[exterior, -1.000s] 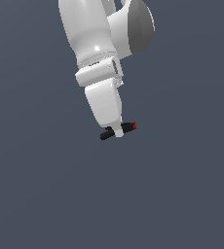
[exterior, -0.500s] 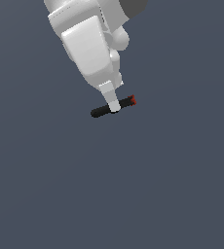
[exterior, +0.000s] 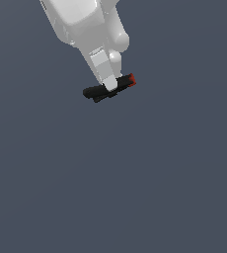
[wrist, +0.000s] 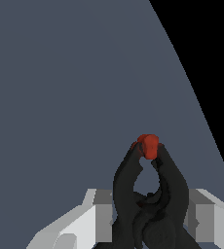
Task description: Pick up the object and move it to a goal position.
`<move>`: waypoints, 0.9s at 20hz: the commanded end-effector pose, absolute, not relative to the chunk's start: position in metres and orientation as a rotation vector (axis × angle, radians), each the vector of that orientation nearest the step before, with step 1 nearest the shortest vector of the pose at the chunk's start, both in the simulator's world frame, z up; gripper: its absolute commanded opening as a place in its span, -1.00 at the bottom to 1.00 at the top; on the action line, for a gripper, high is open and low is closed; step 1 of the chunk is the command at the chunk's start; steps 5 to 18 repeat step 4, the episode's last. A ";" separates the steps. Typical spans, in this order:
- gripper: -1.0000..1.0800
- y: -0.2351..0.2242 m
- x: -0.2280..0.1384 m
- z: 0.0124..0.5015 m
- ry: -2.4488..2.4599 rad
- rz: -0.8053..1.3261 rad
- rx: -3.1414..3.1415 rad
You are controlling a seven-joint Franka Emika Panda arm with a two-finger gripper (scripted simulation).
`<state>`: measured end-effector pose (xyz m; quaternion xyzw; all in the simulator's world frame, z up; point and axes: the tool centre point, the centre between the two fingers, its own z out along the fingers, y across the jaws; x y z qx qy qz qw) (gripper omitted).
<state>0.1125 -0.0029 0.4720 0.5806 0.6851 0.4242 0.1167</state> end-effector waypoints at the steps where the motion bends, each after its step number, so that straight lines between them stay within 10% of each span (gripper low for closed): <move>1: -1.00 -0.004 0.112 0.477 2.007 1.255 1.687; 18: -1.00 -0.004 0.112 0.479 2.007 1.258 1.684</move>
